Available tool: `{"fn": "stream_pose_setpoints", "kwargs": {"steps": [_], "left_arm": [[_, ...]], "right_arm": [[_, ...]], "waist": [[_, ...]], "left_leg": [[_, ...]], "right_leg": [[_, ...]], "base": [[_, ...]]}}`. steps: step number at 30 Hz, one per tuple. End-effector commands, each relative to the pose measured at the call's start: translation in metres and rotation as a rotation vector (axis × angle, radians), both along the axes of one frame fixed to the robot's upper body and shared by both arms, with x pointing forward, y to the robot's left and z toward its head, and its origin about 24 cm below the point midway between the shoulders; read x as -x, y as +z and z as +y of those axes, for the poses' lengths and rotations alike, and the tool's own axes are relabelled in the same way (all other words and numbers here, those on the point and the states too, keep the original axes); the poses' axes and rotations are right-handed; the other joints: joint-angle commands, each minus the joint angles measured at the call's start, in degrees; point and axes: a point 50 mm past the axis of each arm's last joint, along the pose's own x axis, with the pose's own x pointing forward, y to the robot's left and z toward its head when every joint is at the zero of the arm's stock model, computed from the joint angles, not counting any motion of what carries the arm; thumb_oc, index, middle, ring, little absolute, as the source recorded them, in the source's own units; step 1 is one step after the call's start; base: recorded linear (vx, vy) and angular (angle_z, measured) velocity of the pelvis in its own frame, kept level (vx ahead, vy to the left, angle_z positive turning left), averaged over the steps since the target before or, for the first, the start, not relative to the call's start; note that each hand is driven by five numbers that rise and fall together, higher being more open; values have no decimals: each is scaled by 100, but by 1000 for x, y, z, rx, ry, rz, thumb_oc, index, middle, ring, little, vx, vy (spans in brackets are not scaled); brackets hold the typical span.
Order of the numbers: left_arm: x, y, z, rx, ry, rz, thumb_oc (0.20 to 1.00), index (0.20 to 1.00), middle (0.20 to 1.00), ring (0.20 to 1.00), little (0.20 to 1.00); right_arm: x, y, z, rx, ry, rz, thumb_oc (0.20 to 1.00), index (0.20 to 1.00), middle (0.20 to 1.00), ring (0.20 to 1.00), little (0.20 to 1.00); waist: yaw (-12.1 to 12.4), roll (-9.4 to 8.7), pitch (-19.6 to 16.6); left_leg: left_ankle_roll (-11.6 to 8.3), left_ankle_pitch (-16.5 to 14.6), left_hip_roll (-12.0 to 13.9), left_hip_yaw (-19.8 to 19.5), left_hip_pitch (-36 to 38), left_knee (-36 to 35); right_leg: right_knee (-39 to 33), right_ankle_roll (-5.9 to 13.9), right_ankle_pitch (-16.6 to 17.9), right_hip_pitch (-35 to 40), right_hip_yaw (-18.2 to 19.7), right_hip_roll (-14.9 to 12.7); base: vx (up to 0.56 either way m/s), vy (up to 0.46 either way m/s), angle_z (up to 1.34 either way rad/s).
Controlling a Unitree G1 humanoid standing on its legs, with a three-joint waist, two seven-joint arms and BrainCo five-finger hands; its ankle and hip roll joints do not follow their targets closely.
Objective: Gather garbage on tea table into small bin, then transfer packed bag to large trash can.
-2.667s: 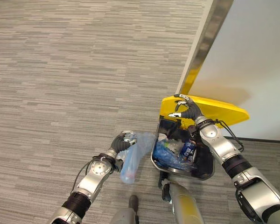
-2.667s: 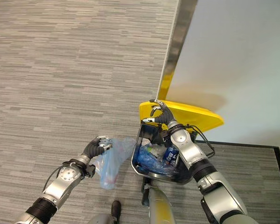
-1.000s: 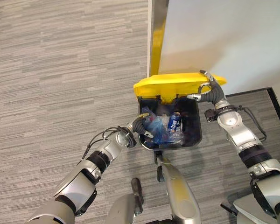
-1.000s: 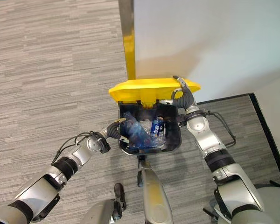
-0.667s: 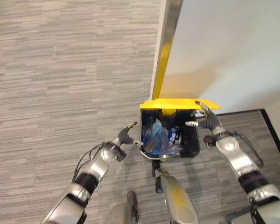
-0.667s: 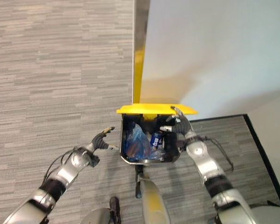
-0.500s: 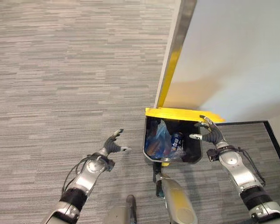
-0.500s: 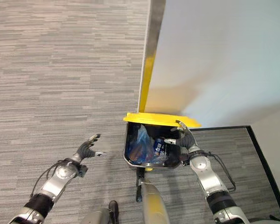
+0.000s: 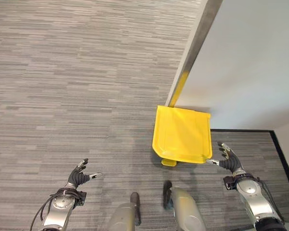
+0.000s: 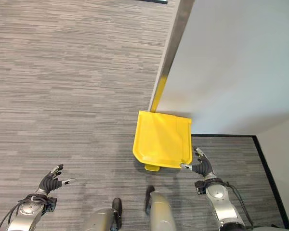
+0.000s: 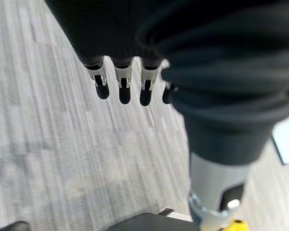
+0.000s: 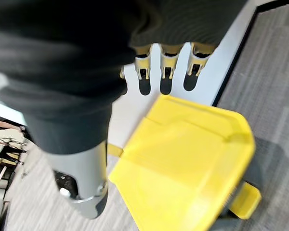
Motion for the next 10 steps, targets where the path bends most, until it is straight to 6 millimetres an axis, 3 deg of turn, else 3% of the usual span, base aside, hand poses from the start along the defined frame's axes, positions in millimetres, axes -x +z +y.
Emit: {"fn": "stream_pose_setpoints", "kwargs": {"steps": [1, 3, 10], "left_arm": [[-1, 16, 10, -12, 24, -84, 1000, 1000, 1000, 1000, 1000], [5, 11, 11, -3, 41, -63, 1000, 1000, 1000, 1000, 1000], [20, -6, 6, 65, 100, -16, 1000, 1000, 1000, 1000, 1000]], "right_arm": [[3, 0, -9, 24, -23, -10, 1000, 1000, 1000, 1000, 1000], [10, -9, -10, 8, -37, 31, 1000, 1000, 1000, 1000, 1000], [32, -33, -18, -10, -84, 153, 1000, 1000, 1000, 1000, 1000]], "waist": [[60, -130, -400], [41, -156, -522], [39, -196, -862]], "left_leg": [[-288, -497, -184, 103, 319, -337], [-314, -429, -146, 190, 329, -469], [-494, -187, -53, 242, 644, -986]], "right_leg": [[-766, -122, 483, -90, 86, 232], [-1157, -133, 475, 48, 72, 373], [-2511, -204, 611, 846, -48, 489]], "base": [[25, -92, -11], [63, -117, -7], [73, -104, -10]]}}
